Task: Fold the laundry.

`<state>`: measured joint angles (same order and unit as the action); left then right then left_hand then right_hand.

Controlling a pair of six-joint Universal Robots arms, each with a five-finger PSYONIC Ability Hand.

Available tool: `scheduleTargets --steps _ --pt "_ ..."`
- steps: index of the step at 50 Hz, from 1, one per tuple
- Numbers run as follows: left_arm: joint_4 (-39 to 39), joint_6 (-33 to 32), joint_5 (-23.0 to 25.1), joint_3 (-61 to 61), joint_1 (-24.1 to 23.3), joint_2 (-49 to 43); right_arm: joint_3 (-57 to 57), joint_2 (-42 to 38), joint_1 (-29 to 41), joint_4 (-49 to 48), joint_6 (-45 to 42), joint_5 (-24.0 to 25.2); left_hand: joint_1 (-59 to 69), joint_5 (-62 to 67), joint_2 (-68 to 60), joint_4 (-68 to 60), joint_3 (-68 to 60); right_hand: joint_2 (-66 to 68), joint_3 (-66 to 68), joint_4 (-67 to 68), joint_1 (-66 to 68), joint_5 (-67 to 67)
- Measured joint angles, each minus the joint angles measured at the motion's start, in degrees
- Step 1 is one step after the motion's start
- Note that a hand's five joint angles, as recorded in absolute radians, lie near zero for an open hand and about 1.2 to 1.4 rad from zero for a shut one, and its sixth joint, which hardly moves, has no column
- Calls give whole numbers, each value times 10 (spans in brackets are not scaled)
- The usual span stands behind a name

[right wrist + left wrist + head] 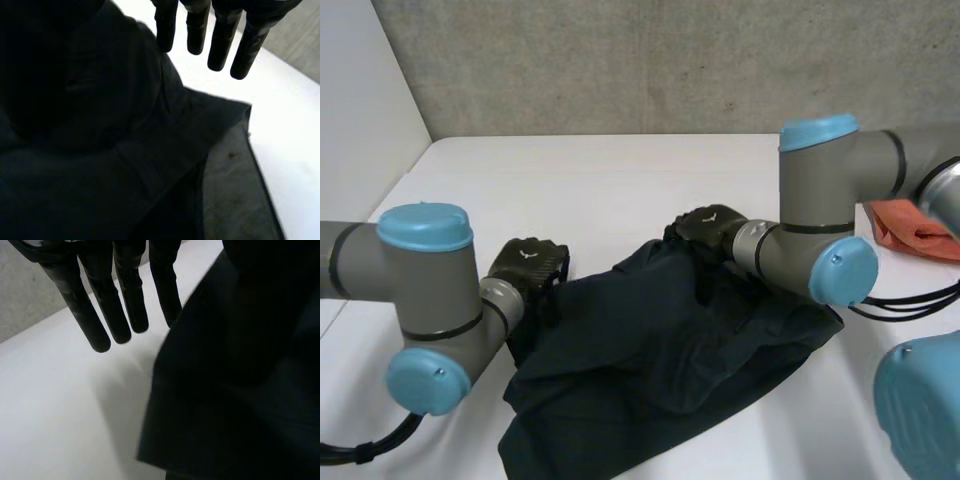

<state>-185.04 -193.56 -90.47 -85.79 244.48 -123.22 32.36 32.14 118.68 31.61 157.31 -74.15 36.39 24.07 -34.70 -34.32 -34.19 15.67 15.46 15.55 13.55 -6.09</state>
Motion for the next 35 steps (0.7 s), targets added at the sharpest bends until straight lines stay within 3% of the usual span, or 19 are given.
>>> scheduleTargets --steps 2,3,4,5,6,8,18,21,22,23,25,27,35 --pt "7 -3 -2 18 -1 -14 -13 -14 1 2 -4 -1 33 37 -38 -41 -42 41 44 43 48 -40" --pt "10 -5 -4 31 -1 -20 -21 -19 1 1 -5 -2 128 116 -123 -127 -127 166 156 154 161 -145" --pt "12 -8 -6 40 -1 -24 -26 -21 1 -1 -5 -2 218 196 -215 -208 -207 203 204 189 197 -179" --pt "14 -9 -7 46 -2 -26 -31 -23 1 -2 -5 -2 218 196 -215 -208 -207 203 204 189 197 -179" --pt "16 -15 -10 67 -3 -31 -44 -26 1 -7 -5 -3 301 305 -318 -321 -317 366 360 357 348 -338" --pt "18 -20 -14 92 -5 -34 -67 -27 1 -17 -3 -8 301 305 -318 -321 -317 498 490 489 418 -471" --pt "21 -25 -20 155 -22 6 -122 14 0 -65 2 -54 301 307 -336 -341 -336 517 521 524 433 -508" --pt "22 -24 -20 140 -30 36 -100 36 0 -59 0 -62 301 307 -336 -341 -337 433 444 444 367 -443" --pt "22 -23 -20 133 -32 45 -89 43 0 -52 -1 -63 301 307 -337 -341 -338 302 308 308 230 -314" --pt "23 -23 -20 125 -33 53 -80 49 0 -45 -2 -64 301 307 -337 -341 -338 302 308 308 230 -314" --pt "23 -23 -22 110 -35 67 -56 63 -1 -26 -3 -65 301 307 -337 -341 -338 85 94 95 50 -100" --pt "24 -23 -25 88 -36 89 -14 87 -3 2 -3 -64 301 307 -337 -341 -338 -16 -9 -8 -12 5" --pt "27 -21 -32 27 -38 180 172 200 -9 26 3 -59 301 307 -338 -343 -341 -33 -33 -25 -21 26"
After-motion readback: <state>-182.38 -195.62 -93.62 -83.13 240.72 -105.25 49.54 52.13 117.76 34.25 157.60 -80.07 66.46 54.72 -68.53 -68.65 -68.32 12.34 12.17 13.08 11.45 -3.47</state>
